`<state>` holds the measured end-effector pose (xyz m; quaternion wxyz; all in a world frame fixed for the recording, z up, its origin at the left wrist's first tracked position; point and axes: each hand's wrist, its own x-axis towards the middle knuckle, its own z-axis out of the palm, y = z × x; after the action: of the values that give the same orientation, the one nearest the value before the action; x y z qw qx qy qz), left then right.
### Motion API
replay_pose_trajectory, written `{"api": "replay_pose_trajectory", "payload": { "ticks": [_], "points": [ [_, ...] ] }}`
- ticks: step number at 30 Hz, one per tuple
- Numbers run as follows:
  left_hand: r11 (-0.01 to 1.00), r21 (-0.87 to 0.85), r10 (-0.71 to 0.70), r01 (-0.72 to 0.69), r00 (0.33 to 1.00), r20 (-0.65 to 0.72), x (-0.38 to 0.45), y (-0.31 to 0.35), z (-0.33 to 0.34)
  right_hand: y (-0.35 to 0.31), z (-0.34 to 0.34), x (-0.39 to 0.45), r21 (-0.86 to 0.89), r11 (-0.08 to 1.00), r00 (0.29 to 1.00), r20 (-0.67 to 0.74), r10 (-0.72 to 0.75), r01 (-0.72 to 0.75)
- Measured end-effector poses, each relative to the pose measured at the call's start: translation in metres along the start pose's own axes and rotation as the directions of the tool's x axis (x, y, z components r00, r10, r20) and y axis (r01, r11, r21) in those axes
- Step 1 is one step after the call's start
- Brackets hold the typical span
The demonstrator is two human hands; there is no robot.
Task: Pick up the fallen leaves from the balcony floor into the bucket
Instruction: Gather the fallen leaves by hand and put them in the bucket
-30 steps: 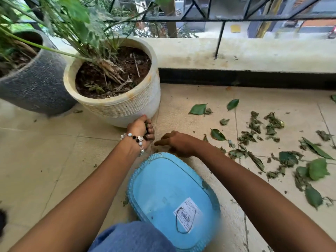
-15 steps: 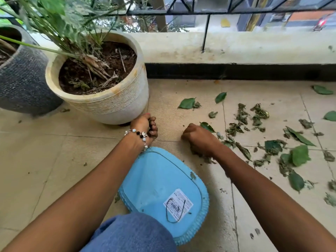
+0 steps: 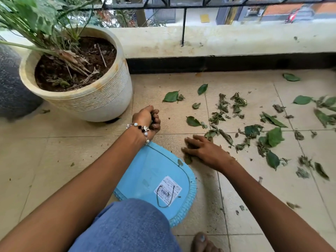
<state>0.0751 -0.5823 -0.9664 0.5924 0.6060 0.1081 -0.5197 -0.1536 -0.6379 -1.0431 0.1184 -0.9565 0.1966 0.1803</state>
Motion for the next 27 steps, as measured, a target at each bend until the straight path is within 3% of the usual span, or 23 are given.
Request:
{"api": "replay_pose_trajectory", "payload": {
  "ticks": [5, 7, 8, 10, 12, 14, 15, 18, 20, 22, 23, 25, 26, 27],
  "points": [
    [0.998, 0.069, -0.005, 0.001, 0.999, 0.05, -0.017, -0.012, 0.016, -0.002, 0.031, -0.029, 0.076, 0.997, 0.916, -0.399, 0.04, -0.01],
    [0.991, 0.134, -0.04, 0.028, 0.995, 0.089, -0.025, -0.019, 0.024, -0.003, 0.021, -0.037, 0.341, 0.939, 0.853, -0.476, 0.216, -0.048],
    [0.983, 0.178, -0.06, 0.041, 0.992, 0.107, -0.03, -0.024, 0.029, -0.005, 0.013, -0.04, 0.548, 0.833, 0.796, -0.47, 0.381, -0.075],
    [0.956, 0.292, -0.088, 0.044, 0.986, 0.141, -0.039, -0.036, 0.039, -0.01, -0.011, -0.049, 0.888, 0.455, 0.691, -0.288, 0.663, -0.067],
    [0.914, 0.404, -0.101, 0.023, 0.98, 0.173, -0.049, -0.048, 0.051, -0.013, -0.036, -0.057, 0.981, 0.169, 0.652, -0.189, 0.734, 0.094],
    [0.884, 0.467, -0.138, 0.018, 0.965, 0.224, -0.058, -0.059, 0.06, -0.021, -0.06, -0.059, 0.972, 0.031, 0.64, -0.176, 0.748, 0.232],
    [0.875, 0.482, -0.191, 0.041, 0.944, 0.268, -0.065, -0.065, 0.066, -0.027, -0.068, -0.061, 0.966, 0.018, 0.622, -0.18, 0.762, 0.259],
    [0.883, 0.414, -0.388, 0.222, 0.841, 0.377, -0.076, -0.08, 0.078, -0.051, -0.075, -0.059, 0.969, 0.155, 0.514, -0.234, 0.826, 0.192],
    [0.906, 0.278, -0.406, 0.318, 0.838, 0.365, -0.077, -0.085, 0.082, -0.06, -0.074, -0.062, 0.91, 0.399, 0.499, -0.401, 0.769, 0.116],
    [0.929, 0.168, -0.366, 0.328, 0.878, 0.309, -0.074, -0.086, 0.079, -0.056, -0.067, -0.064, 0.772, 0.636, 0.66, -0.484, 0.575, 0.013],
    [0.94, 0.147, -0.337, 0.307, 0.9, 0.276, -0.073, -0.085, 0.077, -0.05, -0.064, -0.066, 0.71, 0.702, 0.759, -0.426, 0.492, -0.056],
    [0.957, 0.185, -0.259, 0.223, 0.945, 0.201, -0.069, -0.084, 0.075, -0.038, -0.058, -0.072, 0.651, 0.752, 0.877, -0.297, 0.377, -0.103],
    [0.963, 0.212, -0.203, 0.167, 0.966, 0.162, -0.066, -0.083, 0.075, -0.034, -0.057, -0.076, 0.668, 0.742, 0.896, -0.296, 0.33, -0.053],
    [0.968, 0.226, -0.145, 0.114, 0.981, 0.129, -0.064, -0.082, 0.075, -0.032, -0.055, -0.08, 0.747, 0.663, 0.893, -0.329, 0.308, 0.046]
  ]
}}
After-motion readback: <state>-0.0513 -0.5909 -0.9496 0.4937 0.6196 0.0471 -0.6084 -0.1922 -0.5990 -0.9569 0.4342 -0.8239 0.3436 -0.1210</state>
